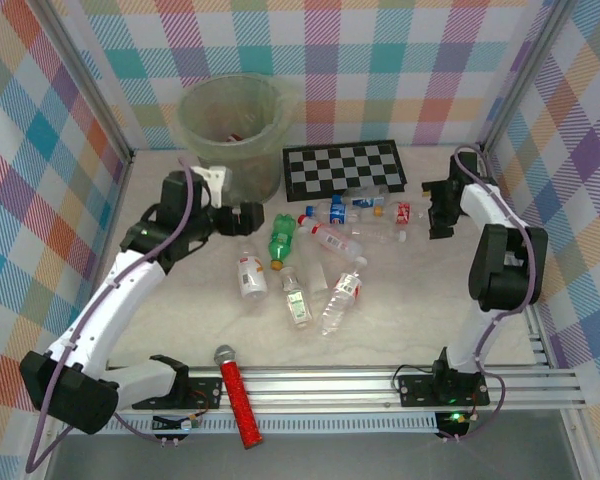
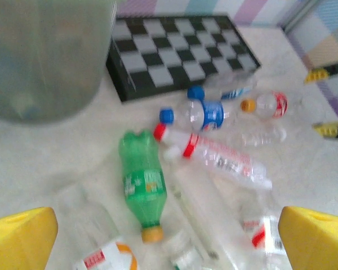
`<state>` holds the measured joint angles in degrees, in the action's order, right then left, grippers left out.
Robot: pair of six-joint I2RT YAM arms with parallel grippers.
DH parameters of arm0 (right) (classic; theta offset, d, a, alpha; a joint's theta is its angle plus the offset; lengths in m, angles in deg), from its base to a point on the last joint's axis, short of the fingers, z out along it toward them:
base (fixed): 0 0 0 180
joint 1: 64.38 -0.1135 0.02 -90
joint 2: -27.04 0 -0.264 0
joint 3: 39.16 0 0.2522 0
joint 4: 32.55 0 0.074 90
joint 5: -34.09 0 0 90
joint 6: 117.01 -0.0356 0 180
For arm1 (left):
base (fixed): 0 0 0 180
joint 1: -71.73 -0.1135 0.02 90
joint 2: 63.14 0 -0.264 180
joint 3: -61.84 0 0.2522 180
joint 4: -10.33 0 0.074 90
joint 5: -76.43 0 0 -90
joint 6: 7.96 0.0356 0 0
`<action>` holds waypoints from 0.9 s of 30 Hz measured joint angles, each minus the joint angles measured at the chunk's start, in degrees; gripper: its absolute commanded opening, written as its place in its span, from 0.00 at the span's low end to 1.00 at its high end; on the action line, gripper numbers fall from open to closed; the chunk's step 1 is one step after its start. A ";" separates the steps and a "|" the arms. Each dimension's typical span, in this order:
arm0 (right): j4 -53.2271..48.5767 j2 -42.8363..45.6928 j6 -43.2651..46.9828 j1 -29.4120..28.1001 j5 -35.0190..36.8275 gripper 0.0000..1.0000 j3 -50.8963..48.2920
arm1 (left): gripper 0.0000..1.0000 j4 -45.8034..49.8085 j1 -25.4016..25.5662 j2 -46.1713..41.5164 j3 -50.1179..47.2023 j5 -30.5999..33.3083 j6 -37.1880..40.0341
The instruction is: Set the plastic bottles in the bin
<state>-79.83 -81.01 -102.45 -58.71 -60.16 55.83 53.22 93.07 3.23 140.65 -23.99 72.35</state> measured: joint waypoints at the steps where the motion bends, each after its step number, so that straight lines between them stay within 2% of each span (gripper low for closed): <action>1: 0.09 -1.27 0.02 0.00 -0.22 0.99 0.87 | 1.00 -0.50 0.31 -0.68 -2.12 -0.17 -0.96; 6: -0.15 -5.64 0.28 0.00 -0.63 1.00 4.24 | 1.00 -0.90 0.39 -3.63 -7.30 -0.57 -3.96; 13: -0.07 -8.96 0.20 0.00 -1.03 0.97 6.40 | 1.00 -1.95 0.39 -6.97 -9.05 -0.48 -5.46; 27: -0.33 -12.48 -1.73 0.00 -1.62 0.72 7.50 | 1.00 -2.27 0.39 -6.91 -9.55 -0.39 -5.46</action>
<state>-80.16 -93.49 -104.18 -58.71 -61.78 63.33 50.94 93.46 -3.68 131.10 -24.38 66.88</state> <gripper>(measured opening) 0.741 0.998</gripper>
